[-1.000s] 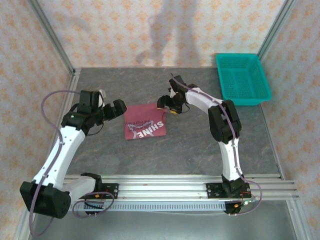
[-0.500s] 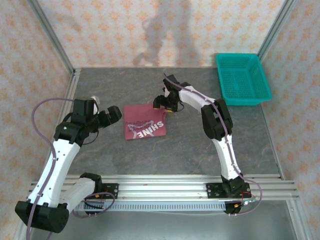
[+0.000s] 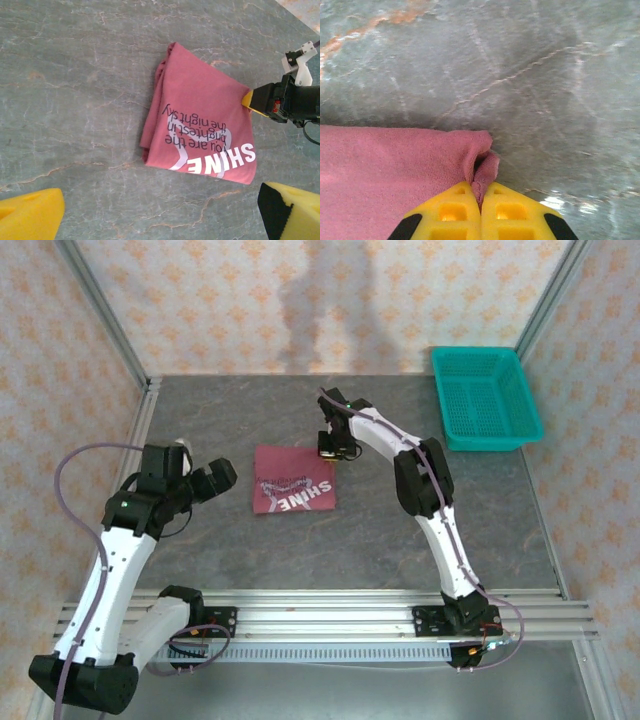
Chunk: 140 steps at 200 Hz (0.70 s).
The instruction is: Fold and stack the t-shirts
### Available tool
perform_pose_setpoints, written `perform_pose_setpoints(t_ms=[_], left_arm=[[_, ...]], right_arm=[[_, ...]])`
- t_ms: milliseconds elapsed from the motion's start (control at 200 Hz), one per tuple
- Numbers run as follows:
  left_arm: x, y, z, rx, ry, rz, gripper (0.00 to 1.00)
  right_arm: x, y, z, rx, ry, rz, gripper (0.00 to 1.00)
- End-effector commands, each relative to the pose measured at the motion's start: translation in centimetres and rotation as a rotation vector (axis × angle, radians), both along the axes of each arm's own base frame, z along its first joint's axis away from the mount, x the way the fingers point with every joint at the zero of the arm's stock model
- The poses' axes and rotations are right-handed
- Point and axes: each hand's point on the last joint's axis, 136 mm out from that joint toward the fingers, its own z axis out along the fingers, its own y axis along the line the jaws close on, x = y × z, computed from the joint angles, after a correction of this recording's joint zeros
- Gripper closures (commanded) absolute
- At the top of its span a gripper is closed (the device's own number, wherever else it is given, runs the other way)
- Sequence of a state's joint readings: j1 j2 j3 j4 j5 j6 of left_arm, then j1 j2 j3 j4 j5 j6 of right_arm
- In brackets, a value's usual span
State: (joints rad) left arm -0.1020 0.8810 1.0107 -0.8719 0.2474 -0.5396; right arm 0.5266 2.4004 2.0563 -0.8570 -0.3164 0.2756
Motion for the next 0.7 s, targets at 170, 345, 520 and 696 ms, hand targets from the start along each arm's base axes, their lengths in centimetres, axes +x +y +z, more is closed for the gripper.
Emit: perform_pose_setpoints(t_ms=[170,345,520,696], left_arm=[[-0.8,0.7,-1.4,0.025,0.029,0.016,0.0],[-0.5,0.4,-1.6,-0.006,0.031,0.032,0.0],[-0.1,0.3,-2.4,-0.011,0.04,0.032,0.0],[0.2,0.7,-3.8,0.025,0.075,0.036,0.0]], right_arm=[[-0.5,-7.5,-0.1,-0.211,-0.02,-0.044,1.0],[-0.7,-11.2,0.8,-0.347,-0.088,0.064,1.0],[0.0,-11.1,1.7,-0.336,-0.15,0.126,0.84],[1.2,-11.4,6.7,-0.191,-0.254,-0.041,0.34]])
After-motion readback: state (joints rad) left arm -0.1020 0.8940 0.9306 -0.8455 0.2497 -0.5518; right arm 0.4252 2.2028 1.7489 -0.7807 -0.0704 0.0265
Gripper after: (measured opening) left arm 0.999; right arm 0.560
